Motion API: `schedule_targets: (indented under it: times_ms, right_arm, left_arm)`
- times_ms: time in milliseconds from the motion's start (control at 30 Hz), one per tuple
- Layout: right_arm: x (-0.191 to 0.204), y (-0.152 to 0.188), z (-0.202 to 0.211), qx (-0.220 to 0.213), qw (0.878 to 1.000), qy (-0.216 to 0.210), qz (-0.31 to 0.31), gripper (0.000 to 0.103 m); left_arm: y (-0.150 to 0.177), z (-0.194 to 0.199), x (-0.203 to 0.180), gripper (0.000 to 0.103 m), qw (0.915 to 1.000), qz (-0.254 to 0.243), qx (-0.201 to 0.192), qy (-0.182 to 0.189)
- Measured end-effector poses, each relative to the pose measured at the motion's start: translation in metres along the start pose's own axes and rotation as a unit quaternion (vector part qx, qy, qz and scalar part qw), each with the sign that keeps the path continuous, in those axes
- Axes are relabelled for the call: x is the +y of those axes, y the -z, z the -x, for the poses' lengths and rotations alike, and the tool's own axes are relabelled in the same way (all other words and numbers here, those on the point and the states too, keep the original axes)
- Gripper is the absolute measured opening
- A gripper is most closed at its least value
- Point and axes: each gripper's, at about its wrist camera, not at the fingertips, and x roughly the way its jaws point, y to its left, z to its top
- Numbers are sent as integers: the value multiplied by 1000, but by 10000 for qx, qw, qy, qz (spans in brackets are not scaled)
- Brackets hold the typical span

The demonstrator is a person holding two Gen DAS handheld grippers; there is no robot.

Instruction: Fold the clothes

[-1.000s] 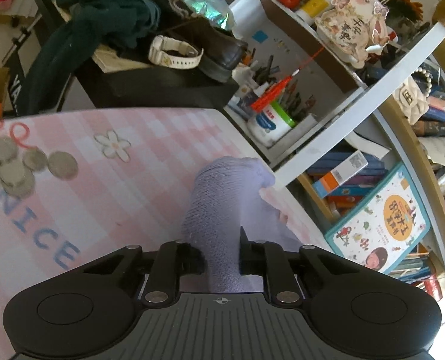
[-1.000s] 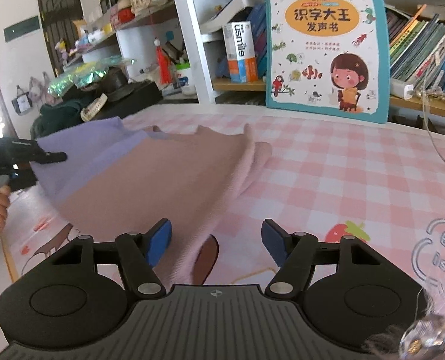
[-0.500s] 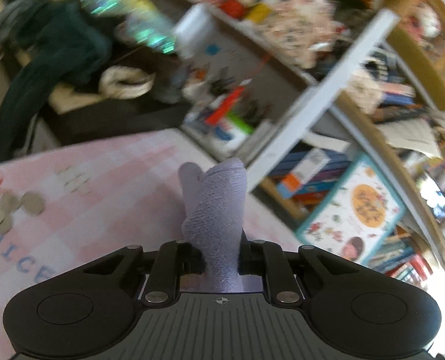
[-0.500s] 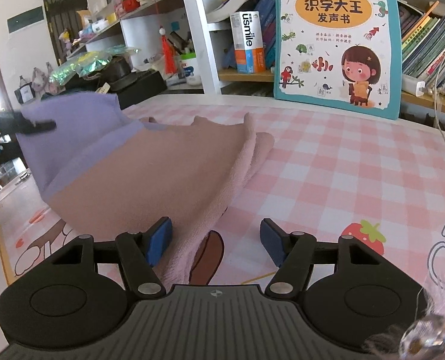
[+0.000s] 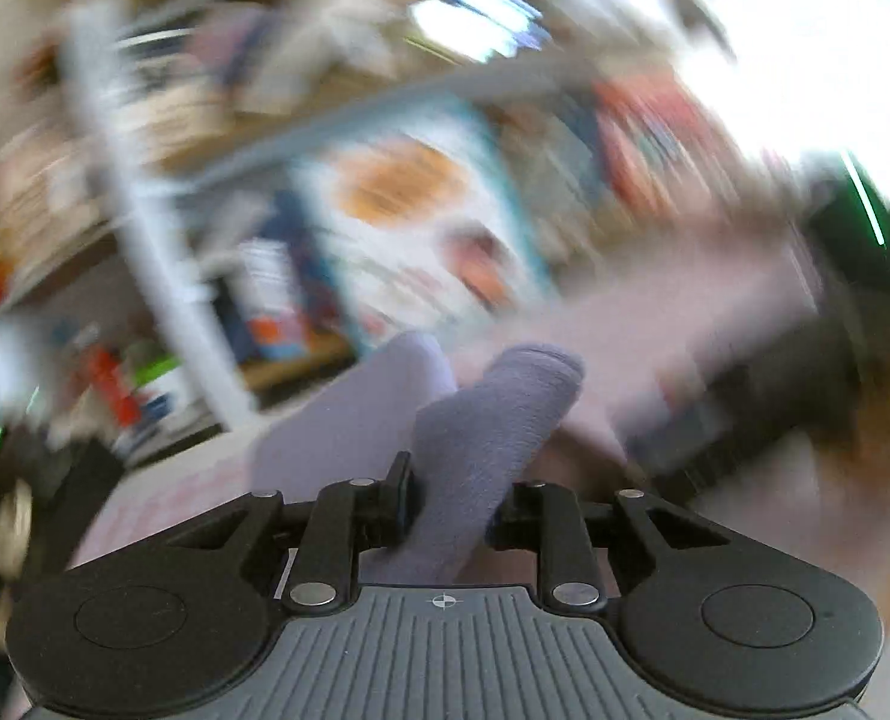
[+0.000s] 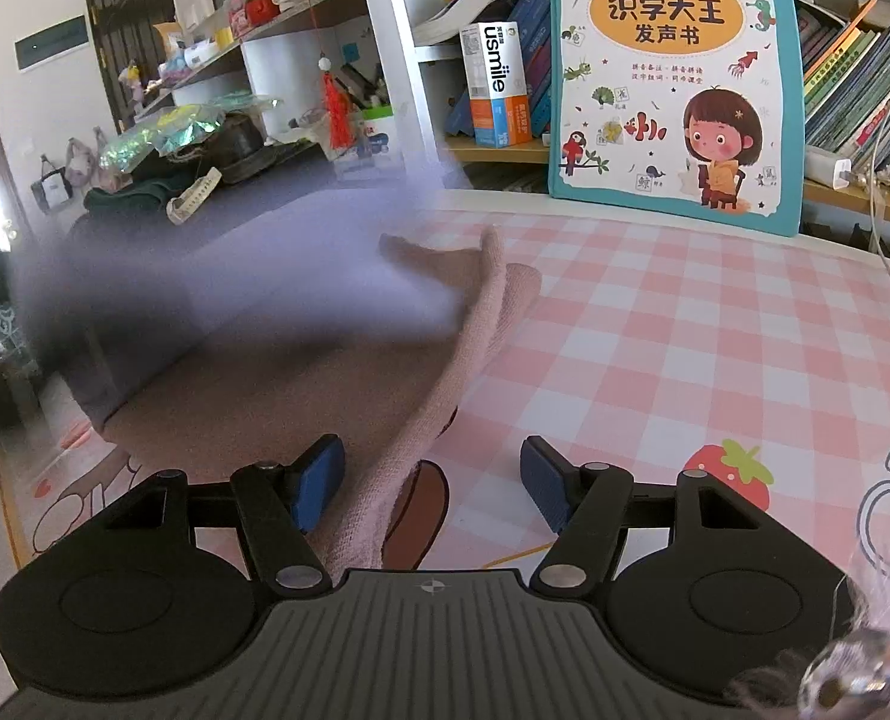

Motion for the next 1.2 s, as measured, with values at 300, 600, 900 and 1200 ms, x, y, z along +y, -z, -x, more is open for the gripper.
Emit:
schedule_targets:
  times_ms: [300, 600, 900, 1200]
  right_arm:
    - [0, 0, 0, -2, 10000, -9, -4, 64]
    - [-6, 2, 10, 11, 9994, -2, -334, 64]
    - [-30, -3, 58, -336, 9798, -730, -1831, 68]
    - [-20, -15, 10, 44, 9365, -1584, -3127, 72]
  left_arm:
    - [10, -5, -21, 44, 9993, -382, -16, -22]
    - [11, 28, -3, 65, 9964, 206, -498, 653]
    - [32, 77, 84, 80, 9733, 1759, -1287, 713]
    - [63, 35, 94, 71, 9756, 2026, -680, 502]
